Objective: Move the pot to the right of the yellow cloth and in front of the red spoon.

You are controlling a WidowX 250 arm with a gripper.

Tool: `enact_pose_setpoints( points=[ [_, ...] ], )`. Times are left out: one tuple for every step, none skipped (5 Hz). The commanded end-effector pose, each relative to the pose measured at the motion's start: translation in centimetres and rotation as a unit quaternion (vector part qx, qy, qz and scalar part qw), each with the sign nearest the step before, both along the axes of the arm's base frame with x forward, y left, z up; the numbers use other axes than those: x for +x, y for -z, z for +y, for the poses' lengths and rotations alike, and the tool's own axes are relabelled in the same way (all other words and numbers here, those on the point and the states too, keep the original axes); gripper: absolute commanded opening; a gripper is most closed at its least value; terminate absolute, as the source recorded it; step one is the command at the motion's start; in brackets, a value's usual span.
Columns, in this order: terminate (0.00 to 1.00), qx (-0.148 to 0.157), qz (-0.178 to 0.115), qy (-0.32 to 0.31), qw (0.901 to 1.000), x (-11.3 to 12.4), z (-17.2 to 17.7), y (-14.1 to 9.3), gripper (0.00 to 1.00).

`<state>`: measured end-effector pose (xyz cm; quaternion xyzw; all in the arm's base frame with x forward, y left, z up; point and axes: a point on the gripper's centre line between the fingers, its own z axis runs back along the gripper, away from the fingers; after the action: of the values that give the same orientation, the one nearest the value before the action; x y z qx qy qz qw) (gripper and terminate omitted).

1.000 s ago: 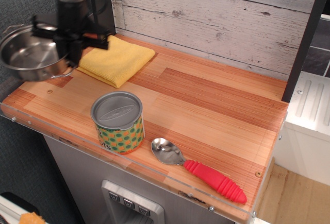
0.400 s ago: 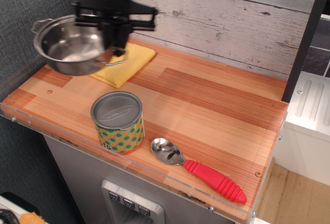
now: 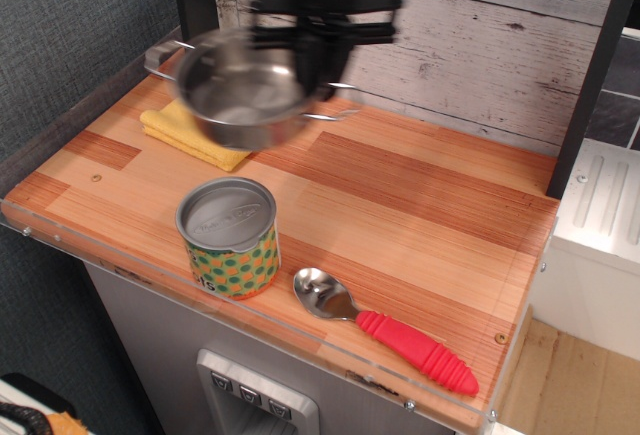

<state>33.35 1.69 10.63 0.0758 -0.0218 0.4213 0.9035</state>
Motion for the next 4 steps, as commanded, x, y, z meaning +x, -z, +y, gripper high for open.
enact_pose_setpoints(
  points=[
    [0.00, -0.029, -0.039, -0.036, 0.9982, 4.0, -5.1, 0.9, 0.00],
    [0.00, -0.017, -0.029, -0.034, 0.9989, 5.5, -7.6, 2.7, 0.00],
    [0.00, -0.025, -0.048, -0.037, 0.9978, 6.4, -8.4, 3.9, 0.00],
    [0.00, -0.022, -0.062, -0.053, 0.9964, 6.8, -8.6, 4.9, 0.00]
  ],
)
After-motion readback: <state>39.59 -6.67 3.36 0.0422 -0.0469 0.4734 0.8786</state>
